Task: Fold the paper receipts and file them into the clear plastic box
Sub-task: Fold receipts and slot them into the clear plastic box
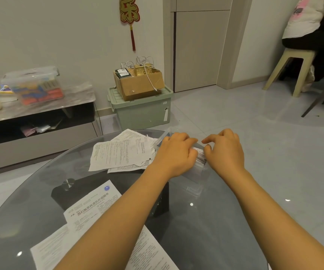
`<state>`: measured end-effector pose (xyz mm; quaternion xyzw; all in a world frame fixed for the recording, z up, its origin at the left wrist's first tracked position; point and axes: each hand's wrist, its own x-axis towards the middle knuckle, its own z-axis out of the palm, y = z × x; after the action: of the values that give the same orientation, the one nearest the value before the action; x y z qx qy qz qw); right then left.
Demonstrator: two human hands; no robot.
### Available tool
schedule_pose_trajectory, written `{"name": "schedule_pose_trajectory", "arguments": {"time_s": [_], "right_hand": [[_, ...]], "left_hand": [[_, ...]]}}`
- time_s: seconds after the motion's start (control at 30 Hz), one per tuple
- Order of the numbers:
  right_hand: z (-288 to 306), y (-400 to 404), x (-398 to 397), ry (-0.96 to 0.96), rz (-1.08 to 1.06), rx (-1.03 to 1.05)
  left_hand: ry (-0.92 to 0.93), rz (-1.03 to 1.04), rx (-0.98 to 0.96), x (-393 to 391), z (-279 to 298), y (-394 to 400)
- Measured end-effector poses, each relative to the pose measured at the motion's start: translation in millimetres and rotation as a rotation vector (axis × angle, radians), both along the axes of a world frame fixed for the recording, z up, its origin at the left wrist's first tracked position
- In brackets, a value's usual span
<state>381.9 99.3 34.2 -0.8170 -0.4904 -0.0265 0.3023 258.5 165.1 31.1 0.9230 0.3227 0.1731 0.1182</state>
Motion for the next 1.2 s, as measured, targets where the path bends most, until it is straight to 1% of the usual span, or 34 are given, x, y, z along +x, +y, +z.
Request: {"name": "schedule_pose_trajectory", "arguments": {"time_s": [0.07, 0.1, 0.2, 0.27, 0.33, 0.4, 0.5, 0.57, 0.67, 0.7, 0.83, 0.93, 1.1, 1.2], "right_hand": [[-1, -3, -9, -0.149, 0.037, 0.064], [-3, -2, -15, -0.181, 0.082, 0.096], [-11, 1, -34, -0.204, 0.239, 0.197], [-16, 3, -49, -0.218, 0.316, 0.263], [-18, 5, -61, -0.269, 0.352, 0.320], [-20, 7, -74, -0.337, 0.393, 0.347], [-29, 6, -89, -0.398, 0.471, 0.297], [-37, 7, -96, -0.423, 0.522, 0.253], [-48, 12, -101, -0.425, 0.593, 0.221], [-49, 13, -101, -0.413, 0.606, 0.210], [-56, 14, -102, -0.371, 0.626, 0.177], [-58, 15, -100, -0.340, 0.622, 0.186], [-57, 14, -101, -0.321, 0.596, 0.185], [-53, 13, -99, -0.305, 0.591, 0.208]], "left_hand": [[-0.115, 0.051, 0.007, -9, 4, -1], [-0.153, 0.082, 0.012, -15, 5, -1], [-0.237, 0.195, 0.013, -37, 6, -2], [-0.248, 0.289, -0.034, -58, 5, 0], [-0.175, 0.392, -0.124, -75, 0, 5], [-0.020, 0.447, -0.169, -92, -6, 13], [0.231, 0.400, -0.179, -110, -22, 26], [0.314, 0.369, -0.181, -119, -31, 38], [0.339, 0.313, -0.185, -125, -37, 54], [0.359, 0.295, -0.157, -126, -36, 57], [0.464, 0.246, 0.068, -121, -36, 62], [0.481, 0.260, 0.159, -116, -39, 62], [0.417, 0.348, 0.205, -113, -40, 65], [0.409, 0.326, 0.148, -118, -38, 62]]}}
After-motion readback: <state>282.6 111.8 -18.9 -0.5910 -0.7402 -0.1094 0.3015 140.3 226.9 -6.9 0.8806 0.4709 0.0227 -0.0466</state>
